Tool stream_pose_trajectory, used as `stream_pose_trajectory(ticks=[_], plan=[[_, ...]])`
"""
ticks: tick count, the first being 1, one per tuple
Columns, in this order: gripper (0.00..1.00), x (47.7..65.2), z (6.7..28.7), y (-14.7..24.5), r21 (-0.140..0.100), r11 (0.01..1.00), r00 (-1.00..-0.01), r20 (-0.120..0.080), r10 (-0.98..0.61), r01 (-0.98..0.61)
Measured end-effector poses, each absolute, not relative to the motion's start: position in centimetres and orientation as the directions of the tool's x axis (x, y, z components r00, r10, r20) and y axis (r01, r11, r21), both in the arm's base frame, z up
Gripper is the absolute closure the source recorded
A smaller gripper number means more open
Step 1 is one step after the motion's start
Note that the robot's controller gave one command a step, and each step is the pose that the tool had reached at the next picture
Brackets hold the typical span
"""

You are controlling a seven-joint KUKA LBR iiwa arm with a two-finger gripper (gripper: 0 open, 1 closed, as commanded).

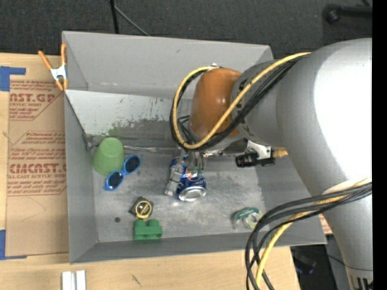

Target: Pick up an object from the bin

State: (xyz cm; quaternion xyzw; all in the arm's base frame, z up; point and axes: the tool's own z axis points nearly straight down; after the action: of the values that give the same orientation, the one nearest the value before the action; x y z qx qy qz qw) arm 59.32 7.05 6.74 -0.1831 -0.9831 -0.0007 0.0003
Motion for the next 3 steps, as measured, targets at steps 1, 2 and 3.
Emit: stream_pose_trajectory(ticks=[1,2,3], plan=[[1.0,59.5,6.9,7.1,0.004,0.933,-0.933,-0.004,0.36,0.36],[1.0,59.5,7.0,7.1,0.001,0.933,-0.933,-0.001,0.359,0.359],[1.0,59.6,12.4,7.2,0.004,0.933,-0.933,-0.005,0.359,0.359]])
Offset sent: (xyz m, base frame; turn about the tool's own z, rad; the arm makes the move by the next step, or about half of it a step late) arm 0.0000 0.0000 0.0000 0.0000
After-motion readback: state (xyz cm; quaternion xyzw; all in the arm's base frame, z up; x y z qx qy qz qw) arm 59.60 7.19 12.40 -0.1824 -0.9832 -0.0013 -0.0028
